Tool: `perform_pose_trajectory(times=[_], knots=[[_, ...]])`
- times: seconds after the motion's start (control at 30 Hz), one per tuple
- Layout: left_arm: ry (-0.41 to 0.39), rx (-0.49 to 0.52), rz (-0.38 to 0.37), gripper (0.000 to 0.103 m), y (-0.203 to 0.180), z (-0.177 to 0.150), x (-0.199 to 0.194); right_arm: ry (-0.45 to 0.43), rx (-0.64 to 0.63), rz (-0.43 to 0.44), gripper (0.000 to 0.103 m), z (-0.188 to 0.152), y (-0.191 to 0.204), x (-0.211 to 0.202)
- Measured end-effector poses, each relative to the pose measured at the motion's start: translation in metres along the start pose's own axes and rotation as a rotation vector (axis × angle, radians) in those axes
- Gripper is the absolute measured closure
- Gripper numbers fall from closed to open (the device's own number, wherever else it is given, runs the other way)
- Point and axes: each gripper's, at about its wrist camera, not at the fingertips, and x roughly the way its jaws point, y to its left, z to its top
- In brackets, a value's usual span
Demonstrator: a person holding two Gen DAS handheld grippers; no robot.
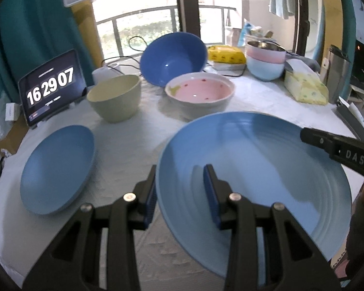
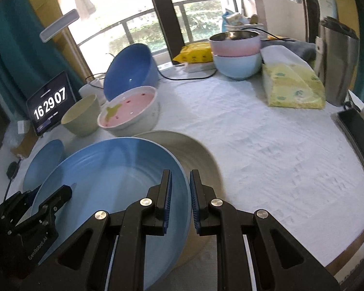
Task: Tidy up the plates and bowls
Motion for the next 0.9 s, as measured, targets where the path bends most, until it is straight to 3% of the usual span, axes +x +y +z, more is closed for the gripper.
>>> perform_pose_trajectory(times=[0.27, 0.67, 0.9], knots=[[0.033, 0.031, -0.017, 0.066, -0.016, 0.003, 0.016, -0.024, 0.013, -0.021, 0.086, 0.009, -0.017, 0.004], [0.047, 0.094, 0.037, 0.065, -0.026, 0.005, 0.037, -0.005, -0.004, -0.051, 0.086, 0.011, -0.022, 0.024], [0.103, 0.021, -0.001, 0.065, -0.011, 0.004, 0.053, 0.037, 0.007, -0.026, 0.084, 0.007, -0.033, 0.037]])
